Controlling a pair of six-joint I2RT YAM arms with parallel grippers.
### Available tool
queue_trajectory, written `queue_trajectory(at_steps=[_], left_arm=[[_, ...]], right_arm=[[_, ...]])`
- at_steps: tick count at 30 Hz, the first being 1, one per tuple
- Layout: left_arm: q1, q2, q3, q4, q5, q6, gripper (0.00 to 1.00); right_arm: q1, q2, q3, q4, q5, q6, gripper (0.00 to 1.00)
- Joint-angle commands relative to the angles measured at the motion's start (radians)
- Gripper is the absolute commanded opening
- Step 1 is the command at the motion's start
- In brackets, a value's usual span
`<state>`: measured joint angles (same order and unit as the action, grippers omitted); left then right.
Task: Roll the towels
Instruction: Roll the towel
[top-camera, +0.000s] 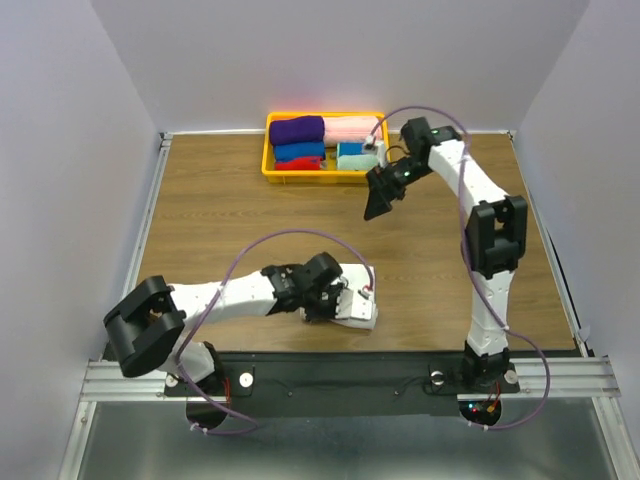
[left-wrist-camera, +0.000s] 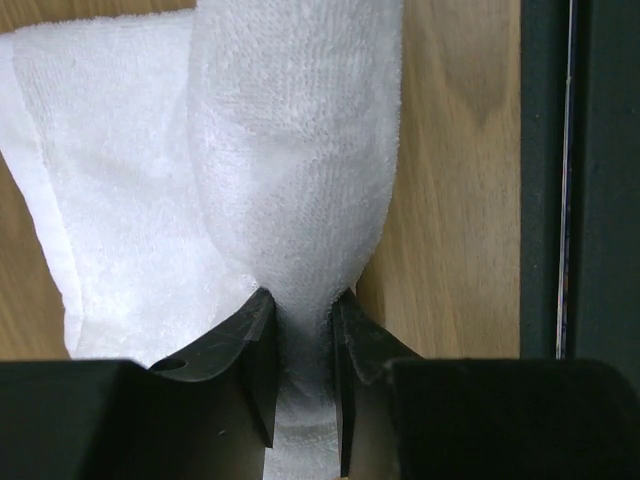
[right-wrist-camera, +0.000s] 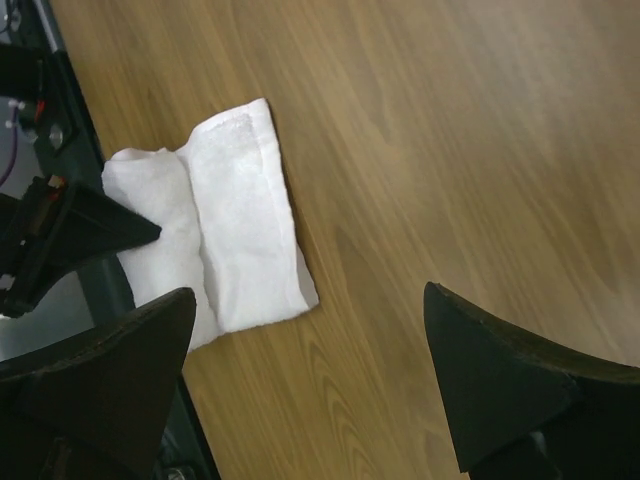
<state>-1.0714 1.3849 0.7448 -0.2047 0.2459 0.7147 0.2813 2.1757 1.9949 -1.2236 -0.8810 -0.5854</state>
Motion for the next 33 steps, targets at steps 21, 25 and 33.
queue_trajectory(at_steps=[21, 25, 33], left_arm=[[0.484, 0.739, 0.616, -0.735, 0.624, 0.187, 0.2], [0.516, 0.805, 0.685, -0.789, 0.647, 0.207, 0.21], [0.538, 0.948, 0.778, -0.861, 0.655, 0.229, 0.22]], right_arm=[[-0.107, -0.797, -0.424, 0.246, 0.205, 0.139, 1.0], [0.037, -0.821, -0.521, 0.225, 0.307, 0.049, 1.0], [0.45, -0.849, -0.844, 0.512, 0.703, 0.042, 1.0]])
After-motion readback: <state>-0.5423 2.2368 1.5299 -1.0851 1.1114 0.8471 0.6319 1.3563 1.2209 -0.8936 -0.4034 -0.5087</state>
